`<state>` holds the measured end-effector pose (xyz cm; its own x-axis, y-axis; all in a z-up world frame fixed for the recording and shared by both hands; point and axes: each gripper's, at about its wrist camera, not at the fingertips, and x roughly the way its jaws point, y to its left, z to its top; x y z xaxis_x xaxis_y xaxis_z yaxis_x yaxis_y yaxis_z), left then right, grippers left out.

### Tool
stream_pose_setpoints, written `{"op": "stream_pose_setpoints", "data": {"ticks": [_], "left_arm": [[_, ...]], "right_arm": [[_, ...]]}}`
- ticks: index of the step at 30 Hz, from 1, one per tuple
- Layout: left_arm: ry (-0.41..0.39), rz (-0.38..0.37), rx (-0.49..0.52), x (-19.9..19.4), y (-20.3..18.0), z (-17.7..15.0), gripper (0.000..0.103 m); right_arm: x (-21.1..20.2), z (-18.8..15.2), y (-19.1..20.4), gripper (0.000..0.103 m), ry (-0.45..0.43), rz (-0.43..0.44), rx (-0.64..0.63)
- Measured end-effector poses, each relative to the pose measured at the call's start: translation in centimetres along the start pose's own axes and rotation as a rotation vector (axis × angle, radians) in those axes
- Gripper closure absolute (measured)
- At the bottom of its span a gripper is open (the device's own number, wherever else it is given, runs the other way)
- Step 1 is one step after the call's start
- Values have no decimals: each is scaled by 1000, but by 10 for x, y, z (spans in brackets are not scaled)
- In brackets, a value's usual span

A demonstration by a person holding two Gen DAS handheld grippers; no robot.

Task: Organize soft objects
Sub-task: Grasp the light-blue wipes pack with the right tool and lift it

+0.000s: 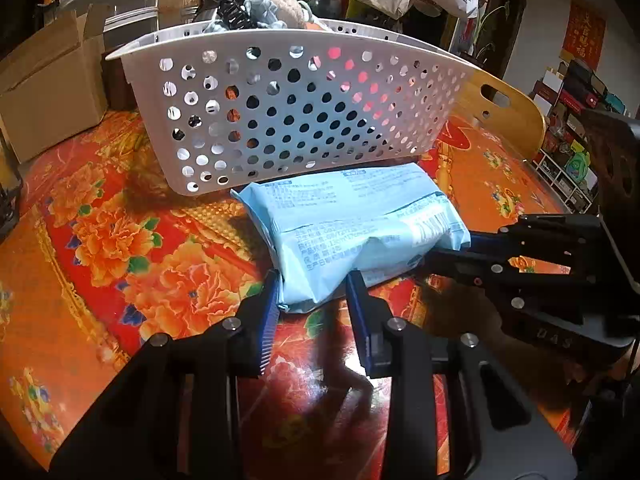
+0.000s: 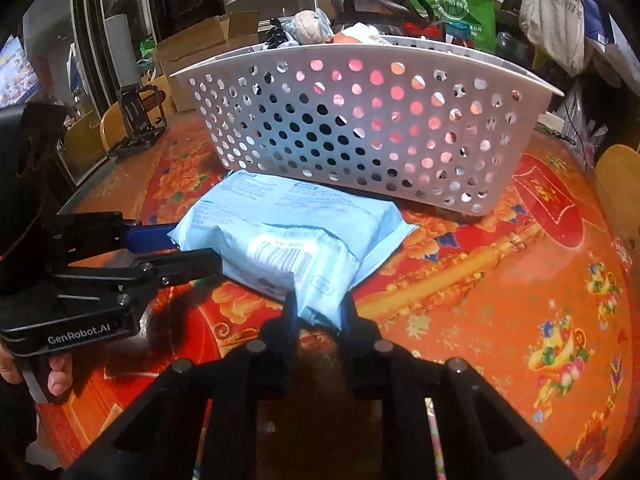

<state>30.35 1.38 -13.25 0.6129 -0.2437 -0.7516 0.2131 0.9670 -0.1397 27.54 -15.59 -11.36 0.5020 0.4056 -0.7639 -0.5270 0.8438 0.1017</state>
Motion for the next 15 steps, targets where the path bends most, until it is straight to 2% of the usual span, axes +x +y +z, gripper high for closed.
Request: {"op": "stream_pose_setpoints", "data": {"ticks": [4,8,15], "left_arm": [[-11,11,7,-3,-4,-1,75],[-56,42,17,-14,-8,-4,77],[-88,54,34,-27,-13,-10,78]], "right_arm": [[-2,0,8,88,-17,-20,-17],[-5,-1,19,89,-35,-44,-46],[-12,-2,21,89,-62,-50,-37]]}}
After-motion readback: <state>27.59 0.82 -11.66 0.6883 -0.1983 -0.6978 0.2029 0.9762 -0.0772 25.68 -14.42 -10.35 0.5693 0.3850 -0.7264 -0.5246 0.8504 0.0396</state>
